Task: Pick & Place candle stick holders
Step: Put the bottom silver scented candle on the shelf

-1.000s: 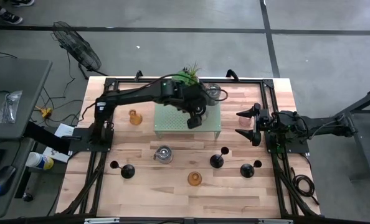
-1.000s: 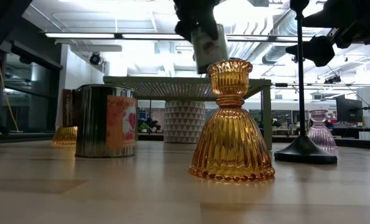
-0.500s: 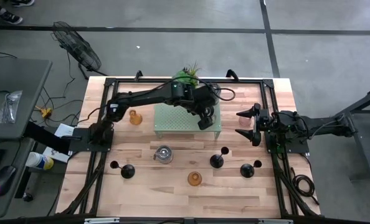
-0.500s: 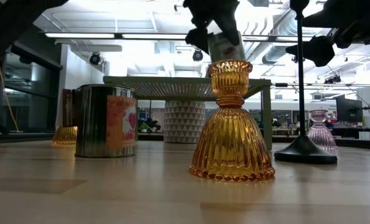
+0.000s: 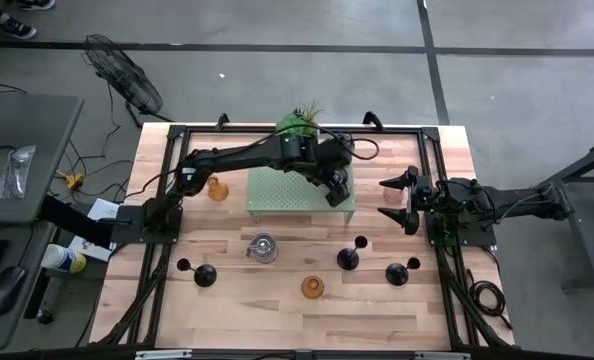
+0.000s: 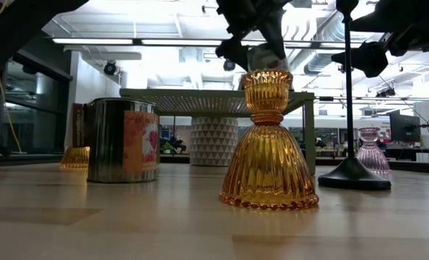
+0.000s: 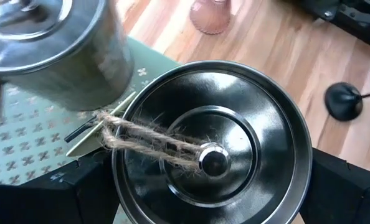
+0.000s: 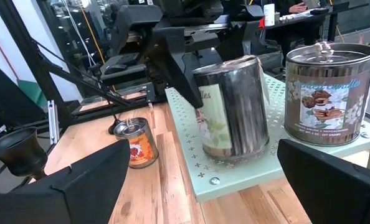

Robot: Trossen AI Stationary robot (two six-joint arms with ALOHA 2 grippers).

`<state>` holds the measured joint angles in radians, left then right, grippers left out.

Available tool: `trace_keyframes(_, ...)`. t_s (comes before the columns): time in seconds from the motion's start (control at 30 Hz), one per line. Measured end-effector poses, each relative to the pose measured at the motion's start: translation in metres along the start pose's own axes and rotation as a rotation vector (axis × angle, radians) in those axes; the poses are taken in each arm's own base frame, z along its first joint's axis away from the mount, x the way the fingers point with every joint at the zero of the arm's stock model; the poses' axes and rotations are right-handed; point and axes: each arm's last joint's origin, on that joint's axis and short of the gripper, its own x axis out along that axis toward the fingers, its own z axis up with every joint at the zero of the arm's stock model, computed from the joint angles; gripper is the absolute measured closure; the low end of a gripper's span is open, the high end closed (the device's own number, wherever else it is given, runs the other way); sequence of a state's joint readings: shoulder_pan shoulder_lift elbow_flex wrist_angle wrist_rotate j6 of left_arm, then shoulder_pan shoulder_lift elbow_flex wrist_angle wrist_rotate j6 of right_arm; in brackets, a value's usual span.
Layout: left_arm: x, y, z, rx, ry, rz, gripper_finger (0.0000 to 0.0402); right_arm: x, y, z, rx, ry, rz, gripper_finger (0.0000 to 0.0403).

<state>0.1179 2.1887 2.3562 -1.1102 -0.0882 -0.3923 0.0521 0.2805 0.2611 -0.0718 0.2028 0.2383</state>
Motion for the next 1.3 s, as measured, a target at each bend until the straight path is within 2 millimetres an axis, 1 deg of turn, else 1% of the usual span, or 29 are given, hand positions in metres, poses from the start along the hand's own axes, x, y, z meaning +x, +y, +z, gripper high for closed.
trace_keyframes(0.13, -0.0002, 0.0013, -0.0012, -0.005, 0.008, 0.023, 0.0035, 0.0000, 0.0000, 0.0000, 0.000, 0.000, 0.000, 0.0003)
trace_keyframes(0.63, 0.0003, 0.0003, 0.0005, 0.003, -0.011, 0.012, 0.0034, 0.0000, 0.0000, 0.0000, 0.000, 0.000, 0.000, 0.0003)
trace_keyframes(0.77, 0.0003, 0.0007, 0.0009, 0.045, -0.018, 0.028, 0.0033, 0.0000, 0.0000, 0.0000, 0.000, 0.000, 0.000, 0.0003)
trace_keyframes(0.93, 0.0003, 0.0002, 0.0021, 0.054, -0.034, 0.030, 0.0008, 0.0000, 0.0000, 0.0000, 0.000, 0.000, 0.000, 0.0003)
trace_keyframes(1.3, -0.0004, 0.0010, 0.0022, 0.072, -0.039, 0.051, 0.0003, 0.0000, 0.0000, 0.0000, 0.000, 0.000, 0.000, 0.0003)
